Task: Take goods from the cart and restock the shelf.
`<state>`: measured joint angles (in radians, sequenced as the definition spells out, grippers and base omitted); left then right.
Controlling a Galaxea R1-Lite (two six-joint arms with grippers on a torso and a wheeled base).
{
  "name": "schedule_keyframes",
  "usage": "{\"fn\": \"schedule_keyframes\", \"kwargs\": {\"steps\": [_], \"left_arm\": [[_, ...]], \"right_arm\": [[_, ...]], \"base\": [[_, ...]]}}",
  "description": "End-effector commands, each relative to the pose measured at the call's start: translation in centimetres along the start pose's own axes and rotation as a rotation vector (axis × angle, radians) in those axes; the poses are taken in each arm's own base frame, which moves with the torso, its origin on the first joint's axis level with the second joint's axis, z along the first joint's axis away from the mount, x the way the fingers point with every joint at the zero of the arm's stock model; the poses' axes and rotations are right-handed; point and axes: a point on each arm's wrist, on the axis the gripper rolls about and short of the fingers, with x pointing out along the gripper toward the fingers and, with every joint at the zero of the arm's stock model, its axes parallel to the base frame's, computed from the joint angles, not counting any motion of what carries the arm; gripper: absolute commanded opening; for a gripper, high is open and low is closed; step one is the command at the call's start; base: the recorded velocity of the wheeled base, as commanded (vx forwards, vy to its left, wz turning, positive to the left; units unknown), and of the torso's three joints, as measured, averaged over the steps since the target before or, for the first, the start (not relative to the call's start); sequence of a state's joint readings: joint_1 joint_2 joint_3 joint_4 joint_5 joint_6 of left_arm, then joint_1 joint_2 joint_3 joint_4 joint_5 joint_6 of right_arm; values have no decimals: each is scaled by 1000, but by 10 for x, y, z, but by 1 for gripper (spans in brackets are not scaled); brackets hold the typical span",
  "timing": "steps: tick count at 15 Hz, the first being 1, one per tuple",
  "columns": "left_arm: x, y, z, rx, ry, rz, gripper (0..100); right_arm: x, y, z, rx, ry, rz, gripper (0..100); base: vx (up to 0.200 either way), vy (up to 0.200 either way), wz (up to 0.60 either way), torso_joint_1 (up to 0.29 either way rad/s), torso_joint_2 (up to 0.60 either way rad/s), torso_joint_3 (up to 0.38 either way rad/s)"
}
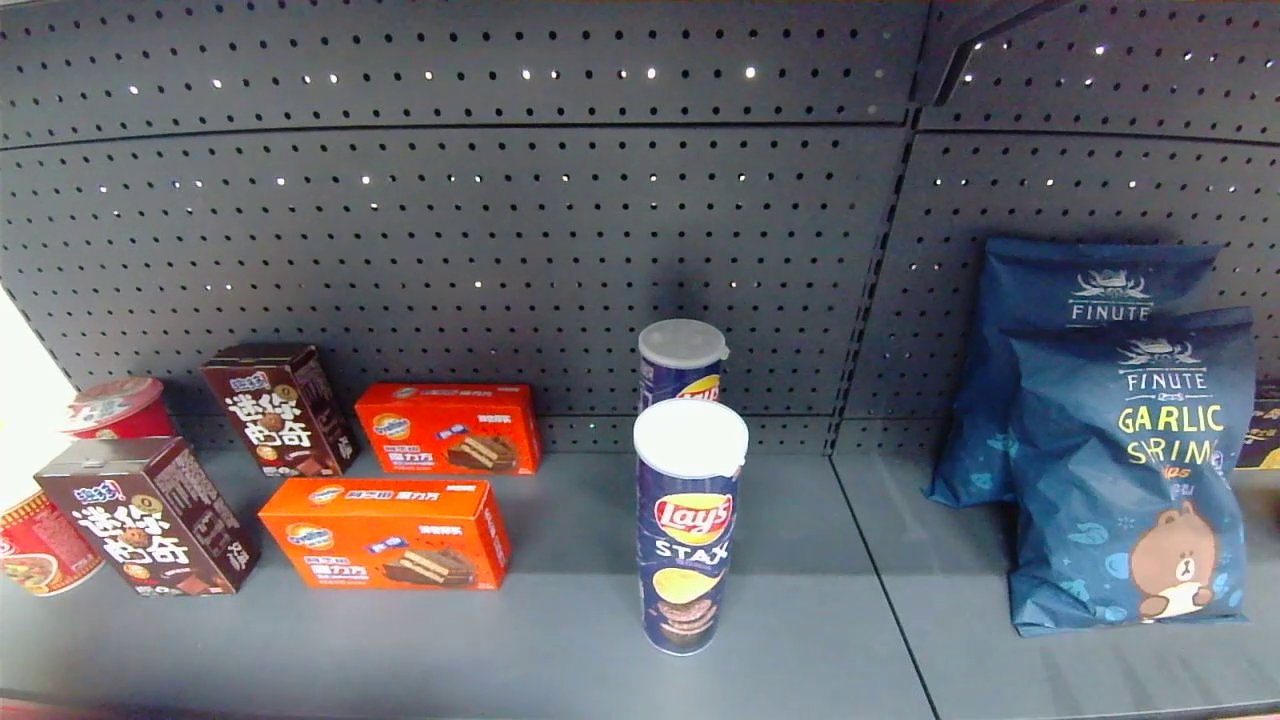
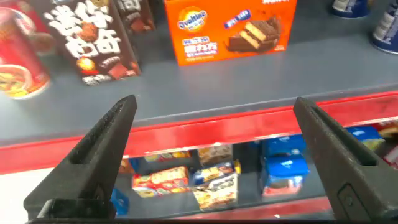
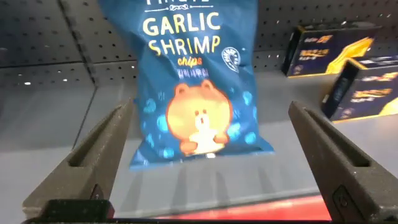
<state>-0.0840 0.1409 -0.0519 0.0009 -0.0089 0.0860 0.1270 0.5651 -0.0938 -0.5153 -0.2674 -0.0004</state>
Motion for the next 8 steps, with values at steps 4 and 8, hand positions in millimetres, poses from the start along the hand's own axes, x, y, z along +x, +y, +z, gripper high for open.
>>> {"fn": "schedule_keyframes", "kwargs": {"steps": [4, 8], "left_arm": [[-1, -1, -9, 3, -49, 8, 100], [-1, -1, -9, 13, -54, 4, 100]], "right_arm": [[-59, -16, -37, -2, -105, 74, 100], [-54, -15, -55, -43, -38, 53, 100]], "base": [[0, 0, 0, 0, 0, 0], [0, 0, 0, 0, 0, 0]]}}
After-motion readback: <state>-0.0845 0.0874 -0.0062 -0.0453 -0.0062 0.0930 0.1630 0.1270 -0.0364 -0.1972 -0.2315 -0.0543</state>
